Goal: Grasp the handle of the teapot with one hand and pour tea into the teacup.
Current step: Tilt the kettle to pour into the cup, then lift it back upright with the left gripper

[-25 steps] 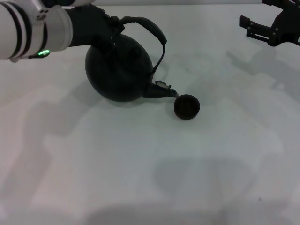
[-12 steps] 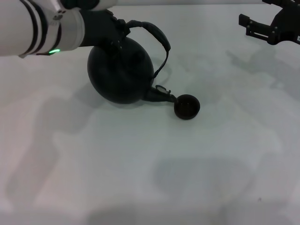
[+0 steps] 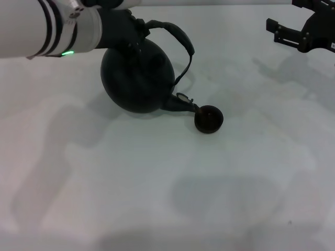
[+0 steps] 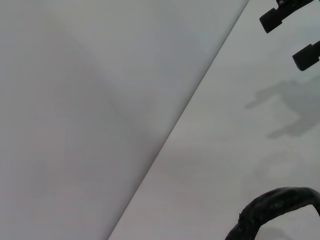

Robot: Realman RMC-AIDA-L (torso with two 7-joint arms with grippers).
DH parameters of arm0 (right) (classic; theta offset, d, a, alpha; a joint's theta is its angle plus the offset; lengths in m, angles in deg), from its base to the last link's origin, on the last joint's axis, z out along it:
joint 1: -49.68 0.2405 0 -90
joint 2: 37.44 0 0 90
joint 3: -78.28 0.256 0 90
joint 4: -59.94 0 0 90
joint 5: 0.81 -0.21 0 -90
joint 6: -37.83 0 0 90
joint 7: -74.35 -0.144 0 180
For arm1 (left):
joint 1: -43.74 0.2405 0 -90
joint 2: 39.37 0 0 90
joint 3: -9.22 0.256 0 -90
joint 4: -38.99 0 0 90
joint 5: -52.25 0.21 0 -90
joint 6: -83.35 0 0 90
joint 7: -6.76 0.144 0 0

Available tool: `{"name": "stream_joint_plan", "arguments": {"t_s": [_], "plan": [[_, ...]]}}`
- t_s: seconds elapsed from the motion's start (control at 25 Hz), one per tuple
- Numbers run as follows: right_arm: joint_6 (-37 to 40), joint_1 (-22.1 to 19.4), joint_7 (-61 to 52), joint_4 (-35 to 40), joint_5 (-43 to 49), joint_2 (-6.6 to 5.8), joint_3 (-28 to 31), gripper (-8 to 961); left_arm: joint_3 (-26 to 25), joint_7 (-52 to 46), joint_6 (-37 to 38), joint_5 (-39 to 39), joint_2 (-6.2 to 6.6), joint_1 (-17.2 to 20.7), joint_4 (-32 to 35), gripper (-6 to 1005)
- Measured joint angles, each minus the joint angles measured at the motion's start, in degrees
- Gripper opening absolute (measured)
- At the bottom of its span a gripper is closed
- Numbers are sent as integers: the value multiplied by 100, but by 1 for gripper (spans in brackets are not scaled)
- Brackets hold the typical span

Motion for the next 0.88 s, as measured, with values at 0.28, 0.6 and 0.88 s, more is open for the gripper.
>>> {"name": "stream_joint_plan", "arguments": {"t_s": [0.28, 0.6, 0.88], "plan": [[13, 15, 7, -16, 0, 2, 0, 862, -1, 0, -36, 5, 6, -55, -2, 123], [27, 154, 46, -203, -18, 2, 0, 863, -1, 5, -83, 117, 9, -67, -40, 122], [54, 219, 47, -209, -18, 2, 0, 863, -1, 2, -121, 215, 9, -91, -48, 123]]}}
